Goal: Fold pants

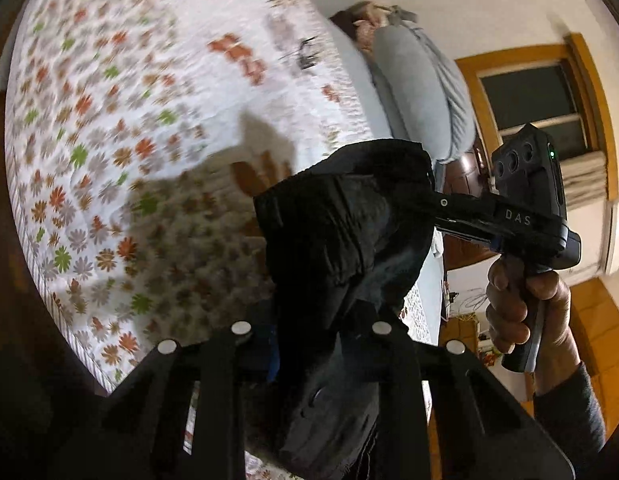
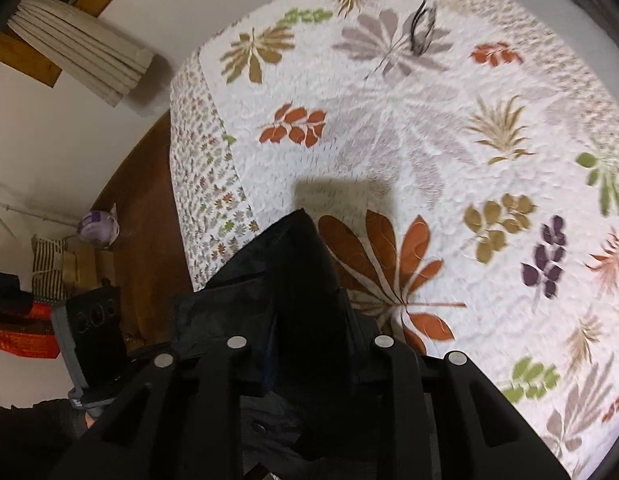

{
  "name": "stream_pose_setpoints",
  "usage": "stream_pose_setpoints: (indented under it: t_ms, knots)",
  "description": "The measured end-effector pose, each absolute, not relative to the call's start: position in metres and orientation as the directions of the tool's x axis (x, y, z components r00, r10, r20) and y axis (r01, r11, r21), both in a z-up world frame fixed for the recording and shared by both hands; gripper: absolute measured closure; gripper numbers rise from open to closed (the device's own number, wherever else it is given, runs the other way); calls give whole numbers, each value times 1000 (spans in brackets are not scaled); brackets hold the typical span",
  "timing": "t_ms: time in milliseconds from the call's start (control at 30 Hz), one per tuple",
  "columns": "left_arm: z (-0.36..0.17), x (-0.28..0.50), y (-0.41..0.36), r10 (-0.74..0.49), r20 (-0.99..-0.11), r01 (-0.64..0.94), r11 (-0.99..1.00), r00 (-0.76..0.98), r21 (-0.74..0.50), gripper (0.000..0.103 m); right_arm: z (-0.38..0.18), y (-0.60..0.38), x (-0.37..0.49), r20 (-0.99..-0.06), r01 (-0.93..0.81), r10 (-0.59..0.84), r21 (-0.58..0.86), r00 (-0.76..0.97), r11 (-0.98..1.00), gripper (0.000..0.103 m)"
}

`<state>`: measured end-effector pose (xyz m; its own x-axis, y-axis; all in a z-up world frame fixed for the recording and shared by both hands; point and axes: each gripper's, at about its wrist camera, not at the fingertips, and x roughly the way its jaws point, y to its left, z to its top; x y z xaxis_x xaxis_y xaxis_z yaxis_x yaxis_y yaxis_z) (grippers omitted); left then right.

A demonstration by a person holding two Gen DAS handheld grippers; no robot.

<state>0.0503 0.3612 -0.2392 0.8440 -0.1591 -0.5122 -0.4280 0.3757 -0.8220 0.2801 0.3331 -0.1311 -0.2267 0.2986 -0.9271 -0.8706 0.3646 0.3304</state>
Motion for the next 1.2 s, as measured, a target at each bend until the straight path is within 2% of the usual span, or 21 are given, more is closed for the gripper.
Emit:
stream_pose_setpoints:
  t_ms: [500, 1200]
  knots:
    - [-172, 47, 316, -163, -476, -327, 537, 864, -777, 81, -50, 261, 261, -906, -853, 406, 301, -116, 427, 77]
    - [-103, 39, 246, -229, -427, -174, 674, 875, -718, 82, 17, 172, 246, -891, -831, 454, 248, 6, 498, 77]
